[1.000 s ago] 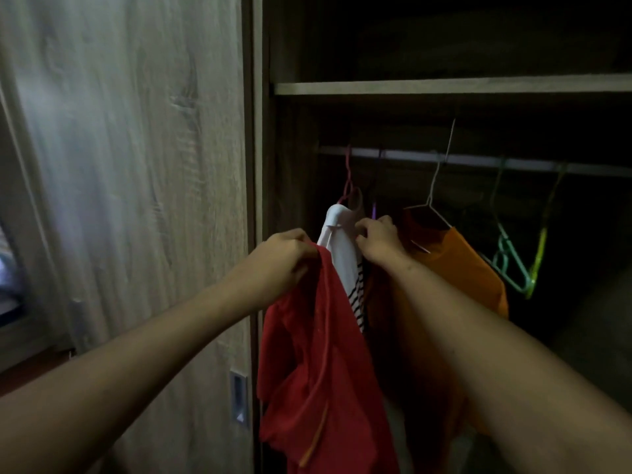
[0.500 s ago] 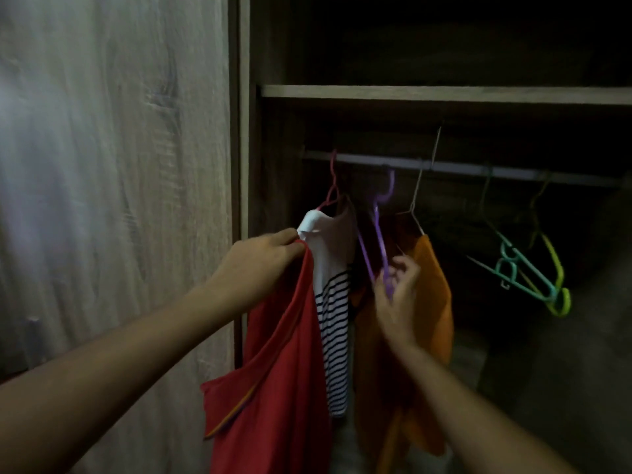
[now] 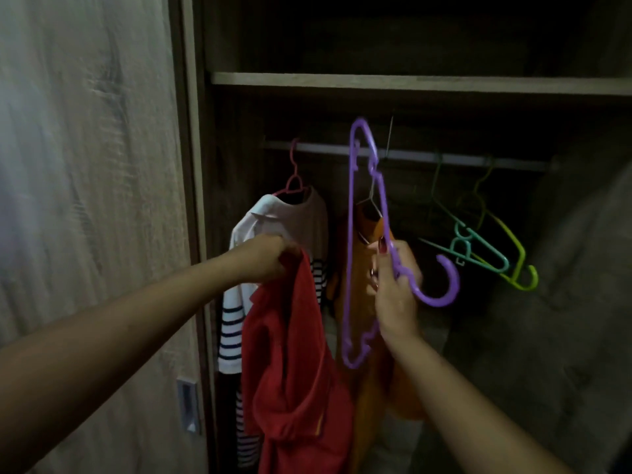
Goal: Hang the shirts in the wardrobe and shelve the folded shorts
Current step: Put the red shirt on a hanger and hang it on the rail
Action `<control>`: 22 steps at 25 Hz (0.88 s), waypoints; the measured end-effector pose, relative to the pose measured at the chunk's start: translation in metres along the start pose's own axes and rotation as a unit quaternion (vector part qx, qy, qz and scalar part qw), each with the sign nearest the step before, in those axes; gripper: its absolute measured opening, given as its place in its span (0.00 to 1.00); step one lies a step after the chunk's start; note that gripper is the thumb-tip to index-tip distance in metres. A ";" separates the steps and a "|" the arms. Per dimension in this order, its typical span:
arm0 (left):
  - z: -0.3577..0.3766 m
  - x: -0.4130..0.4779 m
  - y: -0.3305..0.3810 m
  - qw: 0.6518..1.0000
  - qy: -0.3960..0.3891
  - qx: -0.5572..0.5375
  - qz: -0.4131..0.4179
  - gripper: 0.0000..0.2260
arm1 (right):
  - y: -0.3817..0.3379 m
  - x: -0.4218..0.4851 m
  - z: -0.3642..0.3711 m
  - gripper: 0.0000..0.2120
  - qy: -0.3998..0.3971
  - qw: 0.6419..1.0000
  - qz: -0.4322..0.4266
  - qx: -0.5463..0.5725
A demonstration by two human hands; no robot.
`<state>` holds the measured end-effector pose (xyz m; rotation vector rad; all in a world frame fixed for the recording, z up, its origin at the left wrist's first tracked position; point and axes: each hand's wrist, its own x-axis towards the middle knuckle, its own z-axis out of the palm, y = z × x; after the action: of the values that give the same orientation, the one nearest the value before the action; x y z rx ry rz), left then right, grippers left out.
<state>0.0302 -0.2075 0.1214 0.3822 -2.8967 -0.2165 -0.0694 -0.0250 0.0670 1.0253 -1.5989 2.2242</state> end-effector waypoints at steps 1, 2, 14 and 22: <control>0.001 0.001 0.003 0.999 -0.020 -0.033 -0.009 0.15 | -0.015 0.000 0.003 0.10 -0.006 0.999 0.005 0.053; 0.001 0.002 0.009 0.998 -0.027 -0.059 -0.003 0.15 | -0.031 -0.002 0.007 0.11 -0.020 0.996 -0.001 0.091; -0.031 -0.021 -0.010 0.920 0.039 -0.365 -0.136 0.19 | 0.038 -0.027 -0.054 0.17 -0.268 0.943 0.085 -0.176; -0.005 -0.033 0.016 0.996 -0.005 -0.086 -0.015 0.17 | 0.006 0.011 -0.029 0.17 -0.402 0.842 0.124 -0.336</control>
<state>0.0583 -0.1843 0.1231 0.3939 -2.8550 -0.4694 -0.0927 -0.0031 0.0651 1.6642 -2.6905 1.1027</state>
